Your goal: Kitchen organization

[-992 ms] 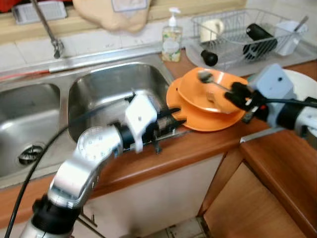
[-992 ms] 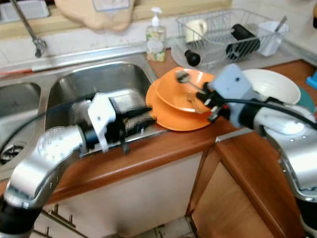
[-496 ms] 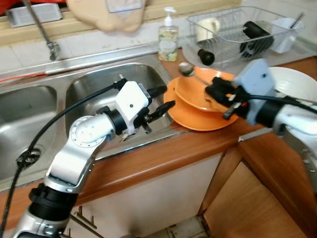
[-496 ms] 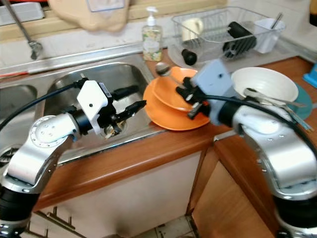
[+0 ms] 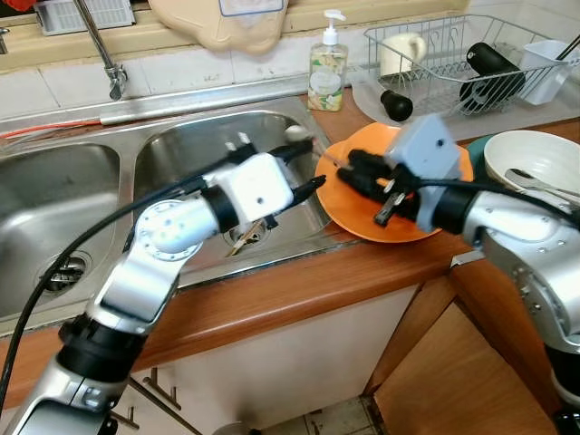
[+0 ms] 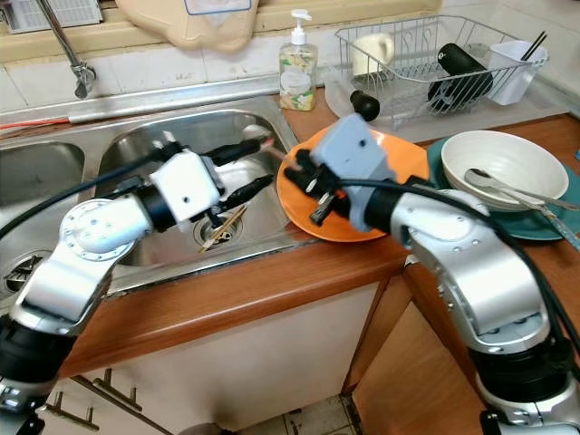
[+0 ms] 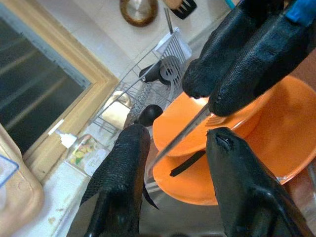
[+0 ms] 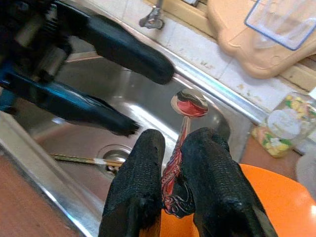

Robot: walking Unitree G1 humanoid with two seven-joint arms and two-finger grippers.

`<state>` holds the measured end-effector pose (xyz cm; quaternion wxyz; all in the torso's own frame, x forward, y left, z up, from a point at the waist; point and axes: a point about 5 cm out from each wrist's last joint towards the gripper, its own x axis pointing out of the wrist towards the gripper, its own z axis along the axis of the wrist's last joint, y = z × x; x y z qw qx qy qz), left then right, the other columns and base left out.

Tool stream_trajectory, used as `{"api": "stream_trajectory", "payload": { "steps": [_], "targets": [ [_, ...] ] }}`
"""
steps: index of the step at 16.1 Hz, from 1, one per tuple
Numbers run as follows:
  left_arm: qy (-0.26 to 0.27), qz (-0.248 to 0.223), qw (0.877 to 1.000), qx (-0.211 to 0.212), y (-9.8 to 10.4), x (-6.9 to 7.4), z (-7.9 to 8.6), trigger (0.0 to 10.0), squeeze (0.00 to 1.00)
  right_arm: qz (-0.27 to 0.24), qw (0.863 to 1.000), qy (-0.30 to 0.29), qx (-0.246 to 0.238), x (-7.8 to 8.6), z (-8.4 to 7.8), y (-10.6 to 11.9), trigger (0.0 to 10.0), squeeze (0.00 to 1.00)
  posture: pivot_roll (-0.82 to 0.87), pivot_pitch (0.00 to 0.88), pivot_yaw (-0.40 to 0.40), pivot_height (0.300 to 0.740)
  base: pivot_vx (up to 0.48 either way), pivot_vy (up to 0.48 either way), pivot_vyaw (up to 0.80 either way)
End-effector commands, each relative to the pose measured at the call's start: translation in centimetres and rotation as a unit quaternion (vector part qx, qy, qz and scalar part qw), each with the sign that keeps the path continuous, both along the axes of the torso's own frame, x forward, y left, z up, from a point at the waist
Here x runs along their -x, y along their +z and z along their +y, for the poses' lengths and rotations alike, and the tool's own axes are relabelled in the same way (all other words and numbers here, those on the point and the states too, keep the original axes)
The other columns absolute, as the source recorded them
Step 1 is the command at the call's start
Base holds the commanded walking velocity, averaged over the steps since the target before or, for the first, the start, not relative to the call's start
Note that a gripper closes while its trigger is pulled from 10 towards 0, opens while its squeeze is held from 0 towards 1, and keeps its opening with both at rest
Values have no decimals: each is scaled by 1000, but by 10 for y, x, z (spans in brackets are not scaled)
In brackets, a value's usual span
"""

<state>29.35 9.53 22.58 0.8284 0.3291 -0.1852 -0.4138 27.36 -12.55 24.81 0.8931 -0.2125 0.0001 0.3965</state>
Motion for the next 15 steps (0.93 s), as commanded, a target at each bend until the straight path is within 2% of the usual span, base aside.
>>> {"api": "stream_trajectory", "payload": {
  "steps": [1, 2, 10, 11, 12, 13, 15],
  "targets": [
    [7, -18, 999, -33, -1, -5, 2, 2314, 0, -10, 1000, 14, -2, -1, 5, 5, 10000, 0, -132, 0, 57, 740, 0, 0, 0],
    [8, -20, 999, -38, -2, -6, 2, 78, 0, -10, 1000, 18, -2, -1, 6, 5, 10000, 0, -132, 0, 57, 740, 0, 0, 0],
    [28, -62, 995, -68, -6, -17, 1, 0, 0, -11, 999, 37, 4, -1, 11, 8, 10000, 0, -143, 0, 51, 740, 0, 0, 0],
    [32, -75, 994, -68, -5, -19, 0, 2745, 0, -10, 999, 40, 7, -1, 12, 8, 10000, 0, -150, 0, 53, 740, 0, 0, 0],
    [32, -80, 994, -69, -4, -20, -2, 4902, 0, -9, 999, 42, 8, 0, 12, 7, 10000, 0, -151, 0, 53, 740, 0, 0, 0],
    [32, -84, 993, -72, -5, -20, -2, 9961, 0, -8, 999, 43, 9, 0, 12, 7, 10000, 0, -151, 0, 53, 740, 0, 0, 0],
    [32, -82, 994, -65, -6, -21, -2, 10000, 0, -7, 999, 44, 11, 0, 13, 7, 10000, 0, -151, 0, 53, 740, 0, 0, 0]
  ]
}}
